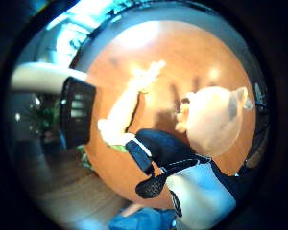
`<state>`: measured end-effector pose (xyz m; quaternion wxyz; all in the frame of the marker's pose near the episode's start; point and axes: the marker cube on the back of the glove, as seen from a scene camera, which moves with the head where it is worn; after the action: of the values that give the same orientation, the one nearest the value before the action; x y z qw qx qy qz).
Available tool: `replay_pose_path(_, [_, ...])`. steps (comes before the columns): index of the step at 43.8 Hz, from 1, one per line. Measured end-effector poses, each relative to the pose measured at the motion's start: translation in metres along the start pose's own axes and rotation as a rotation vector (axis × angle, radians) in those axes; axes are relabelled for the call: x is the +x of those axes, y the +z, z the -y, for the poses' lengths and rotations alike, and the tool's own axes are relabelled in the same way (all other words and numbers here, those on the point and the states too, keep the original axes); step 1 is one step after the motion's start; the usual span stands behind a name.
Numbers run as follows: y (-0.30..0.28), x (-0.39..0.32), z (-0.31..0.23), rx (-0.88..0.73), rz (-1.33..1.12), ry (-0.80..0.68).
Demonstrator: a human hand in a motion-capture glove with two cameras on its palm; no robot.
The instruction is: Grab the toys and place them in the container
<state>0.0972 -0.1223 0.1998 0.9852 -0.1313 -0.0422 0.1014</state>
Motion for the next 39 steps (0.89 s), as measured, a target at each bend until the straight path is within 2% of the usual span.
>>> replay_pose_path(2, [0.01,-0.003,0.001,-0.027,0.04,0.063])
replay_pose_path(8, [0.034,0.004,0.001,-0.088,0.041,0.129])
replay_pose_path(16, [0.069,0.006,-0.002,-0.196,0.018,0.142])
replay_pose_path(21, [0.081,0.009,-0.005,-0.251,-0.016,0.059])
replay_pose_path(24, [0.086,0.005,-0.005,-0.268,0.011,0.074])
replay_pose_path(33, [0.097,-0.013,-0.015,-0.14,0.097,0.096])
replay_pose_path(39, [0.1,-0.015,-0.018,0.052,0.128,0.136])
